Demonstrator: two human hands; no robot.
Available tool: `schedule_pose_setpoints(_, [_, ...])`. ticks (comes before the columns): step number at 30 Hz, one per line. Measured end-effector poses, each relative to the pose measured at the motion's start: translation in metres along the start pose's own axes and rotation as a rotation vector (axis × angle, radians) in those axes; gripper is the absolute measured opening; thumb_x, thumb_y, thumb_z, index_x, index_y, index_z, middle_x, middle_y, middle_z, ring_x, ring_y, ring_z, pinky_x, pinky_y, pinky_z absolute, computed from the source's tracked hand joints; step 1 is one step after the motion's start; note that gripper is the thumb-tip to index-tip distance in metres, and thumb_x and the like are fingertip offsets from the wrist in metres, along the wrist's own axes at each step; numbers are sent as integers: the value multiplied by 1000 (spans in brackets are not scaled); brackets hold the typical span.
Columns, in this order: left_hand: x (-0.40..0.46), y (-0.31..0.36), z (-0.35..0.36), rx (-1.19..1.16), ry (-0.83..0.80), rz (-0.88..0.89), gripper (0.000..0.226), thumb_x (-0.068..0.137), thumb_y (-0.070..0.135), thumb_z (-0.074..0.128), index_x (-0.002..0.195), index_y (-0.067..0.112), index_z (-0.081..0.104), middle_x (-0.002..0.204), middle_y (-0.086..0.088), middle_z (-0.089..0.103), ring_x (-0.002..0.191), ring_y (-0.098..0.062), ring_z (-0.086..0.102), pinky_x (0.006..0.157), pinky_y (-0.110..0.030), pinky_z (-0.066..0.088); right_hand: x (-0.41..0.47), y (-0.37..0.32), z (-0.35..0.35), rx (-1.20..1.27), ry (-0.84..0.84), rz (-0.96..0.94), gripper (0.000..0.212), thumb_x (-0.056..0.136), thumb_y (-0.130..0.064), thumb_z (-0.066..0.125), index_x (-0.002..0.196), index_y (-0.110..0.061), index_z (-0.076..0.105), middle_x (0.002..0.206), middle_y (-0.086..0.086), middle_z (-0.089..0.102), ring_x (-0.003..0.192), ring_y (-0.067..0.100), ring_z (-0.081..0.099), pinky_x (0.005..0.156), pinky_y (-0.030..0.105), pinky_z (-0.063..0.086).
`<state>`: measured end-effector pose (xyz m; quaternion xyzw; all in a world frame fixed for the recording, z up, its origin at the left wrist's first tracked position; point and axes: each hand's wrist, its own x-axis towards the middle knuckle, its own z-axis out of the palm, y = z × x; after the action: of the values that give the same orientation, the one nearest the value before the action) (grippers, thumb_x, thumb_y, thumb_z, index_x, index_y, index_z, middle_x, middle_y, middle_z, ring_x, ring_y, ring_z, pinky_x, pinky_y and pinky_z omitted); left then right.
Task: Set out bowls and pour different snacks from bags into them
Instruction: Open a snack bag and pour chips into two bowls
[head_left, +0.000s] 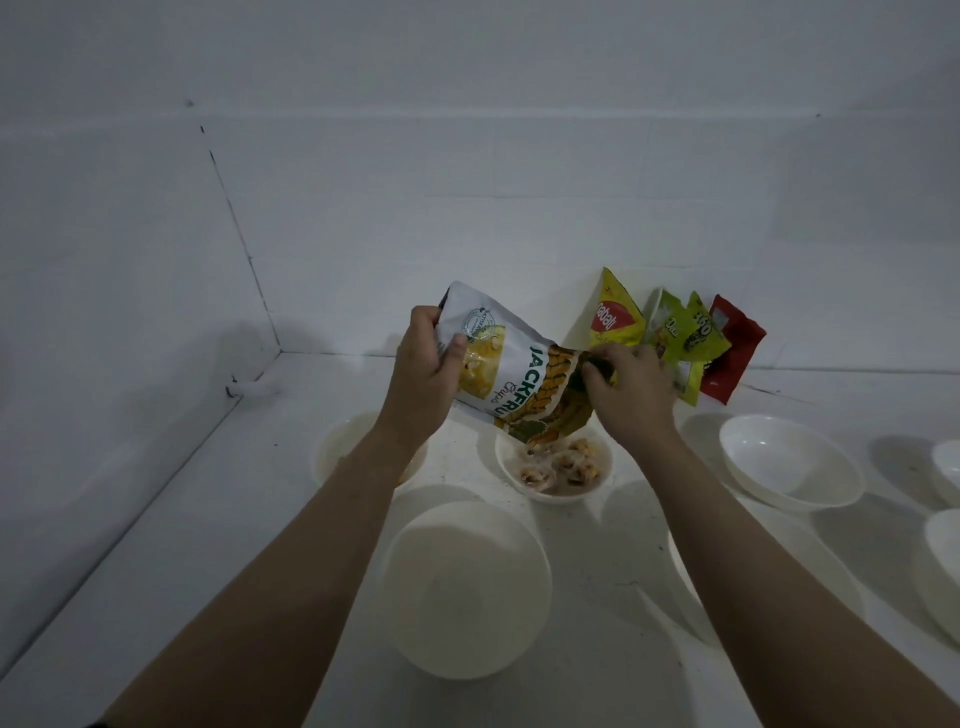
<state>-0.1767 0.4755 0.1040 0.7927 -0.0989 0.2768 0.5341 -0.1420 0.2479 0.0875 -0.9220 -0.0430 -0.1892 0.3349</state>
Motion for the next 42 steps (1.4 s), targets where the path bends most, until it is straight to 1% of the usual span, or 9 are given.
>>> schedule_pose_setpoints(4, [5, 4, 10, 39, -27, 71, 21, 96, 33, 48, 106, 17, 42, 100, -11, 59, 91, -26, 63, 71, -51, 57, 0, -32, -5, -28, -41, -135, 33, 99, -47, 50, 122, -31, 65, 130, 5, 51, 127, 33, 38, 103, 51, 36])
schedule_pose_setpoints(7, [6, 12, 14, 75, -30, 114, 19, 95, 42, 47, 103, 26, 40, 99, -7, 57, 92, -26, 61, 72, -53, 54, 2, -35, -5, 222, 15, -166, 26, 100, -32, 52, 112, -18, 71, 107, 4, 68, 103, 25, 60, 83, 39, 50])
schedule_pose_setpoints(11, [2, 23, 18, 103, 11, 203, 19, 93, 33, 54, 106, 23, 43, 98, 18, 44, 99, -24, 48, 83, -53, 48, -3, -28, -6, 384, 95, -89, 22, 100, -23, 55, 101, -15, 75, 78, -11, 65, 74, 7, 59, 61, 27, 42])
schedule_pose_setpoints(14, [0, 16, 22, 89, 56, 159, 35, 88, 48, 58, 115, 35, 41, 112, 31, 37, 115, -18, 41, 94, -50, 46, -7, -18, -7, 500, 109, 5, 22, 100, -26, 55, 100, -19, 75, 82, -8, 70, 82, 14, 65, 70, 36, 54])
schedule_pose_setpoints(16, [-2, 10, 25, 31, 67, 21, 50, 83, 56, 61, 123, 41, 35, 128, 22, 36, 124, -11, 36, 103, -44, 43, -7, -14, -10, 559, 122, 66, 22, 100, -27, 54, 103, -20, 75, 85, -9, 71, 85, 14, 66, 74, 38, 55])
schedule_pose_setpoints(19, [-3, 11, 33, -327, -68, -264, 63, 89, 44, 64, 136, 37, 22, 144, 1, 41, 123, -6, 47, 97, -29, 49, -11, -11, -14, 657, 144, 120, 22, 100, -28, 55, 104, -21, 75, 86, -9, 73, 87, 15, 68, 78, 44, 56])
schedule_pose_setpoints(21, [-3, 12, 39, -557, -180, -396, 62, 91, 39, 60, 142, 30, 26, 142, 1, 50, 122, -11, 55, 102, -37, 48, -15, -12, -14, 698, 120, 131, 21, 101, -27, 54, 98, -25, 75, 83, -9, 73, 86, 16, 67, 80, 47, 56])
schedule_pose_setpoints(32, [9, 24, 53, -593, -221, -305, 43, 91, 35, 57, 131, 22, 51, 126, 0, 66, 117, -16, 62, 94, -37, 53, -28, -15, -28, 868, -68, 190, 44, 102, -56, 31, 138, -40, 52, 133, -16, 54, 126, 7, 48, 91, 21, 41])
schedule_pose_setpoints(42, [13, 24, 48, -559, -221, -322, 37, 95, 31, 54, 129, 20, 54, 119, 3, 70, 110, -12, 66, 84, -27, 56, -25, -13, -30, 838, -168, 238, 64, 90, -75, 34, 140, -39, 51, 146, -6, 52, 137, 18, 46, 115, 48, 34])
